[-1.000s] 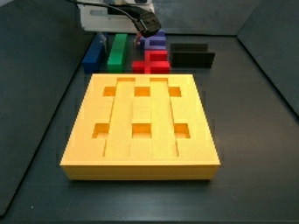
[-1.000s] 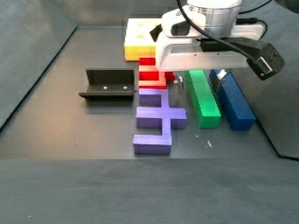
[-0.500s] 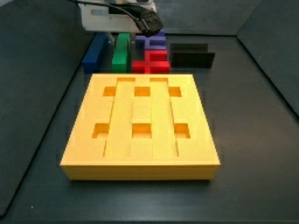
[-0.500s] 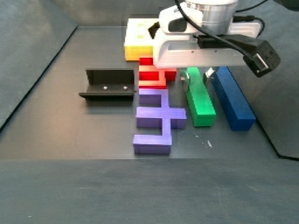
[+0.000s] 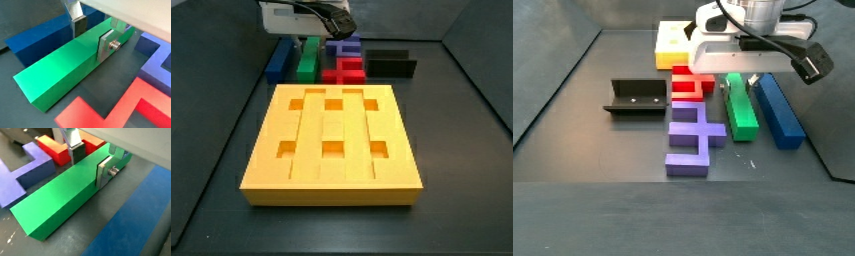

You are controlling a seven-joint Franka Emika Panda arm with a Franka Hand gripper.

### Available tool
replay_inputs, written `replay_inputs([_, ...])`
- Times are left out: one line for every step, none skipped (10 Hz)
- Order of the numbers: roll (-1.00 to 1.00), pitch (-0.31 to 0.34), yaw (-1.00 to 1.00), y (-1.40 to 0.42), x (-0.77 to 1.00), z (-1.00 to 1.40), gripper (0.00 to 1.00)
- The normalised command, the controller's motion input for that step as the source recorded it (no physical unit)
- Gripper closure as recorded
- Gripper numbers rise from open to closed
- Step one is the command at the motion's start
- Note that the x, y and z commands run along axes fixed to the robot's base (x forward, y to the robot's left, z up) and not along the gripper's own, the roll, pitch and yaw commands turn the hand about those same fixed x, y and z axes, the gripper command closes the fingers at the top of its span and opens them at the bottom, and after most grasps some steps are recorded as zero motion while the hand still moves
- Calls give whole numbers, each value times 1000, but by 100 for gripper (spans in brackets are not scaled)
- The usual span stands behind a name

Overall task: Pick up the green object. Move up. Move to above the board. Insert the green object.
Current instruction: Pick up the green object.

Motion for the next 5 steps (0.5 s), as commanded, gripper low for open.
replay_inputs([0, 0, 0, 0, 0, 0, 100])
replay_inputs([0, 0, 0, 0, 0, 0, 100])
replay_inputs([0, 0, 0, 0, 0, 0, 100])
replay_inputs([0, 0, 0, 0, 0, 0, 100])
replay_inputs([0, 0, 0, 0, 0, 0, 100])
